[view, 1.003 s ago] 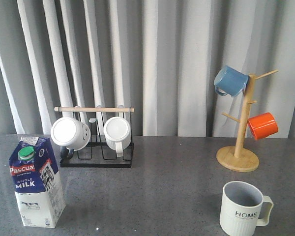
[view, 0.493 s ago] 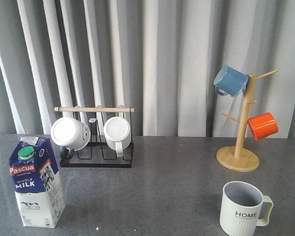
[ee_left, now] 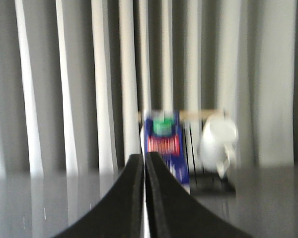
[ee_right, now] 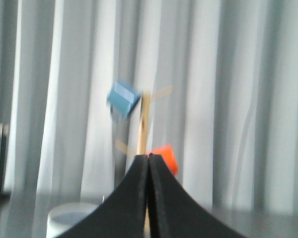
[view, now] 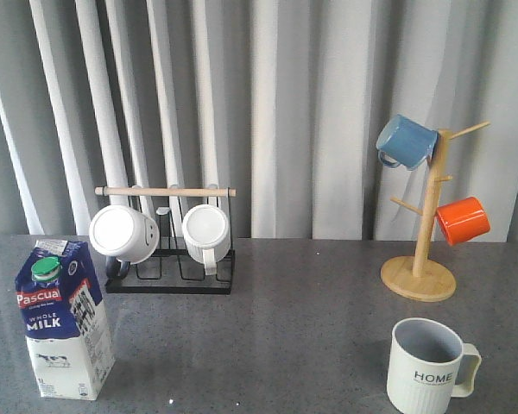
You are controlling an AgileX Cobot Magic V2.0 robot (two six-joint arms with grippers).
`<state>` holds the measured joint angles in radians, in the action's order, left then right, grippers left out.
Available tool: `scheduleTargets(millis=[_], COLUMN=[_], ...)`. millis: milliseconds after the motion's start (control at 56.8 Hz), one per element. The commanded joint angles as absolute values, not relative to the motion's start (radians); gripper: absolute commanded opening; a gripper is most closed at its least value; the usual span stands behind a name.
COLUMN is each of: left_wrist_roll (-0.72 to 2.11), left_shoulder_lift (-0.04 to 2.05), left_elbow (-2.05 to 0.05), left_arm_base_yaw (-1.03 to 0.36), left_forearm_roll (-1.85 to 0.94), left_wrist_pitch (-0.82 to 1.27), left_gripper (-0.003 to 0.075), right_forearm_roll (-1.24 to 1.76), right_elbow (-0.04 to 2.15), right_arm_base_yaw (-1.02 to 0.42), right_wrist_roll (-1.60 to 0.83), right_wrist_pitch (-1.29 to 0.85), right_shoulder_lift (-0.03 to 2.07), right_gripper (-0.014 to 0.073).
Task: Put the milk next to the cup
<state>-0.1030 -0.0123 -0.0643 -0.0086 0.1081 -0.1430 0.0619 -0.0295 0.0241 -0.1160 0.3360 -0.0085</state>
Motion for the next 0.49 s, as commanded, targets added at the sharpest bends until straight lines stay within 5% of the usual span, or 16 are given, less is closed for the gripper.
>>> scheduleTargets(millis=[0, 123, 282, 475], left_wrist_roll=[0.008, 0.089, 0.000, -0.045], left_shoulder_lift=[0.067, 0.314, 0.659, 0.897], left_elbow=[-0.247, -0.495, -0.796, -0.887], left_arm_base_yaw=[-0.011, -0.011, -0.026, -0.034], left_forearm_roll=[0.117, 0.112, 0.028, -0.053], left_wrist_pitch=[-0.339, -0.258, 0.094, 0.192], left_gripper=[-0.0006, -0.0006, -0.0006, -0.0006], right_forearm_roll=[0.106, 0.121, 0.125, 0.155], right_elbow=[0.049, 0.284, 0.626, 0.767], right_arm_base_yaw=[0.024, 0.024, 0.024, 0.024], right_wrist_roll=[-0.110, -0.134, -0.203, -0.197], right_wrist_pitch=[0.548, 0.443, 0.088, -0.069], right_shoulder_lift=[0.049, 0.278, 0.639, 0.883], right_gripper=[-0.0008, -0.0008, -0.0008, -0.0008])
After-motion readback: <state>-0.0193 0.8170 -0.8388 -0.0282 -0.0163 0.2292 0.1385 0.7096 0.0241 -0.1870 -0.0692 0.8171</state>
